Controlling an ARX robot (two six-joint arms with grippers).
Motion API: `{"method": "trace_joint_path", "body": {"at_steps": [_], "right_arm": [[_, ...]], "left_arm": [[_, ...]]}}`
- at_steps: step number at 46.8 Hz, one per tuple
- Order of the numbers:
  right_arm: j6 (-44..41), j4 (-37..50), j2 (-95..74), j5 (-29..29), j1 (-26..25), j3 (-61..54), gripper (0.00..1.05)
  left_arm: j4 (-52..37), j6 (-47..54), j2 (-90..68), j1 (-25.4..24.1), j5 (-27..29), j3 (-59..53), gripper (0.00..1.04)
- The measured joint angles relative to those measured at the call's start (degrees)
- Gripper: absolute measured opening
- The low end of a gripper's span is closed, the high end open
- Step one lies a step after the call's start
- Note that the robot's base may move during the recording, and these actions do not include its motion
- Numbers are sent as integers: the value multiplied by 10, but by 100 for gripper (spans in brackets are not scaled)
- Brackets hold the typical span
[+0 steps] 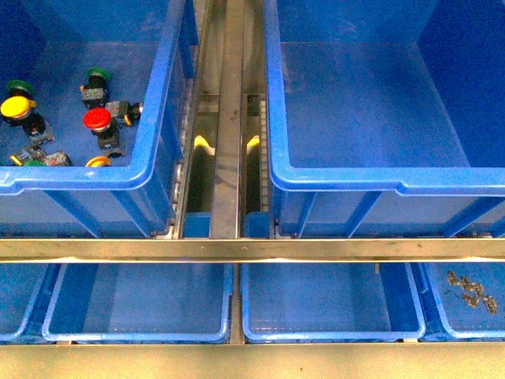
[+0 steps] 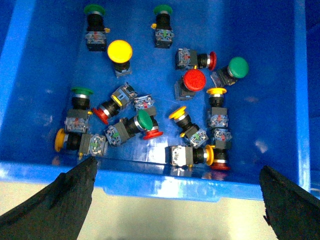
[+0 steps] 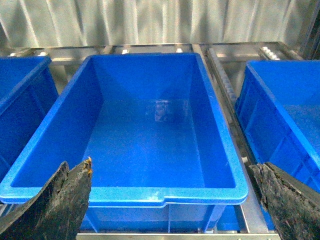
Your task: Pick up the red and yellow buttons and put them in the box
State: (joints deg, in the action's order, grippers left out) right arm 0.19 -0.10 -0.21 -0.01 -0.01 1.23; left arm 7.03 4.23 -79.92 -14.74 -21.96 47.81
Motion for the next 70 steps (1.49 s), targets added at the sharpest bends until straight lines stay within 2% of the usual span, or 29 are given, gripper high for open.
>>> {"method": "trace_joint_path", "body": {"at_steps": [7,24,47,70], "right_arm": [[0,0,0,0,0,0,99],[0,0,0,0,0,0,99],[0,0,0,0,0,0,99],[0,0,0,0,0,0,99]], "left_arm": [[43,60,-113,31,-18,87,97],[70,149,-238,93,-8,170,97],[58,214,-373,96,21,279,97],[42,212,-472,127,21,369,97]]}}
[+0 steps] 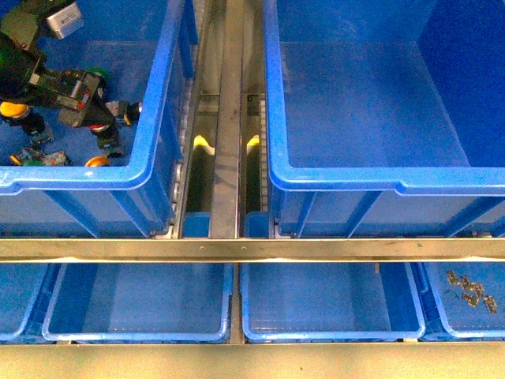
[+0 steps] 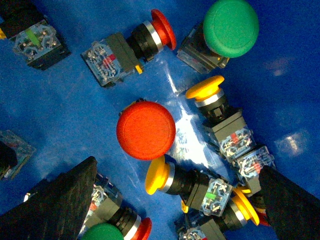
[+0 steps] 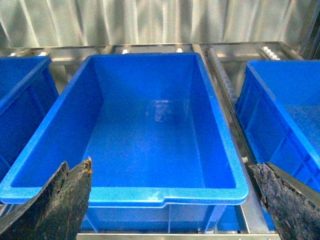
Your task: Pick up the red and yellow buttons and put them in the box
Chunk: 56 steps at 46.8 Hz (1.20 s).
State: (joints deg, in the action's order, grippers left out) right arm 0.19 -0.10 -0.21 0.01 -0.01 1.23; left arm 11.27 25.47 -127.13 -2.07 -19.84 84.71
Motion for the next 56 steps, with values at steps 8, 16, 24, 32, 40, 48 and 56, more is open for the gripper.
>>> {"method": "trace_joint_path", "body": {"at_steps": [8,16,24,32,40,48,56], "right_arm": [[0,0,0,0,0,0,99],[0,0,0,0,0,0,99],[0,0,0,0,0,0,99],[0,0,0,0,0,0,99],[0,0,0,0,0,0,99],[0,0,0,0,0,0,99],[0,0,0,0,0,0,99]], "left_arm": [[4,4,-33,-2,2,24,97],[4,8,-55,-3,4,40,97],[4,8,-75,0,3,64,97],[8,7,-91,2,1,83,97],[12,6,-103,3,-1,94,97],[15,2,-110,3,-2,105,97],[17,-7,-110,3,-11,109,97]]}}
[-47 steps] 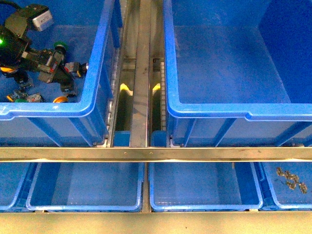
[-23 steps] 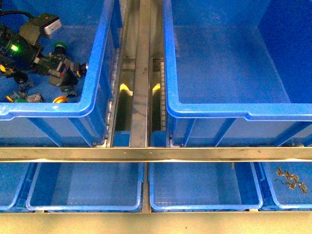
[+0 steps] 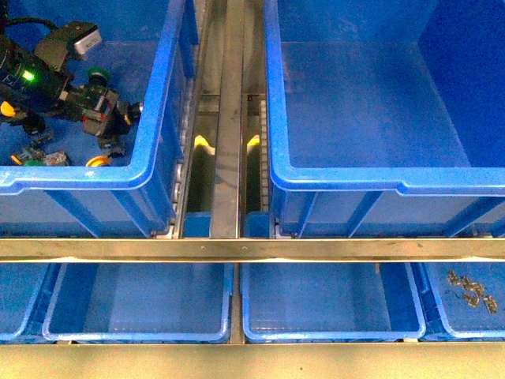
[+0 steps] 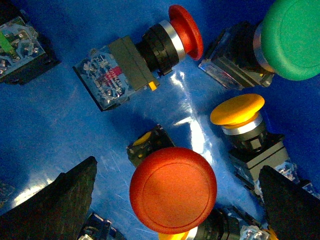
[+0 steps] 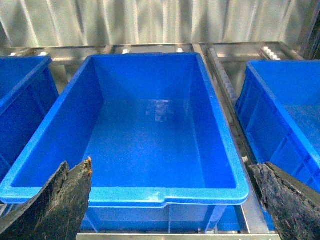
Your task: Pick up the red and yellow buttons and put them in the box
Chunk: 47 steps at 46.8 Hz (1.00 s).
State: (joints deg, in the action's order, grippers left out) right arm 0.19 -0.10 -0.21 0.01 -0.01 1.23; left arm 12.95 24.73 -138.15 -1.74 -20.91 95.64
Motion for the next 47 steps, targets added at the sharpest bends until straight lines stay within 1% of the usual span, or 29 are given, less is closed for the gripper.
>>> {"method": "trace_joint_path", "body": {"at_steps": [3,4,7,13,19,23,32,38,47], "right_arm": [[0,0,0,0,0,0,99],[0,0,0,0,0,0,99],[0,0,0,0,0,0,99],[0,0,0,0,0,0,99],[0,0,0,0,0,0,99],[0,0,0,0,0,0,99],[0,0,0,0,0,0,99],[0,0,0,0,0,0,99],[0,0,0,0,0,0,99]], "left_arm": [[0,-2,0,0,-1,1,95],[0,-4,0,0,-2,1,92],[1,-8,0,0,-4,1,81],[2,-16,0,0,-4,1,54],[1,-21,0,-1,-4,1,38],[1,-24,0,-2,-4,1,35],[-18,-58,2,-10,-10,-3,35],[-39,-110,18,-24,-23,-14,34],[-82,-231,102,-62,-56,-58,34]]}}
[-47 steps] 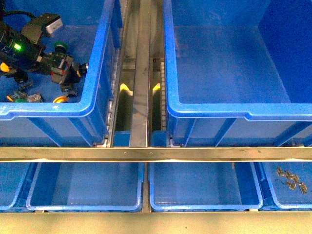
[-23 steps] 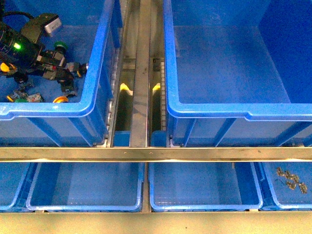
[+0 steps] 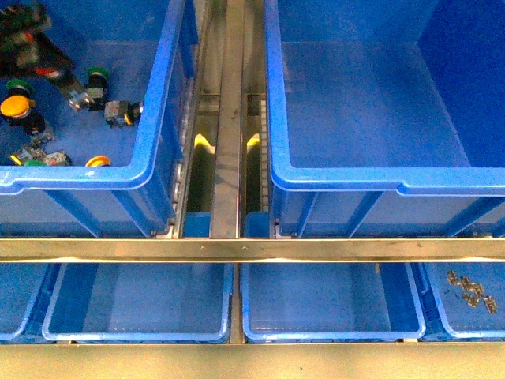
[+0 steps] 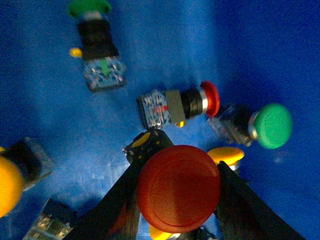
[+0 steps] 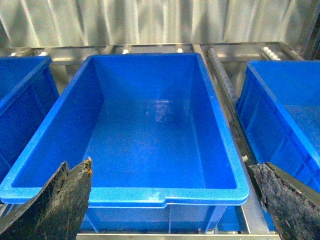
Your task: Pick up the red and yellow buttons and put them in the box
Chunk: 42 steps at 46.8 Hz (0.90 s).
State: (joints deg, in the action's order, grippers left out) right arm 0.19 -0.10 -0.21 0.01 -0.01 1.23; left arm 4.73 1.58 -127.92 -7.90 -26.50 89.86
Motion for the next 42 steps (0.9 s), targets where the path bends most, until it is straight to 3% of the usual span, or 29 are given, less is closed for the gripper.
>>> {"method": "trace_joint_path", "body": {"at_steps": [10,19,27,42], "right_arm": [[0,0,0,0,0,0,99],[0,0,0,0,0,0,99],[0,0,0,0,0,0,99],[0,0,0,0,0,0,99]], "left_arm": [[-48,-139,124,-43,-40,-94,34],[-77,-280,239,-42,-109,-214,34],[-130,-416,342,29,-154,-284,34],[-174,-525,370,182,-118,-328,34]]}}
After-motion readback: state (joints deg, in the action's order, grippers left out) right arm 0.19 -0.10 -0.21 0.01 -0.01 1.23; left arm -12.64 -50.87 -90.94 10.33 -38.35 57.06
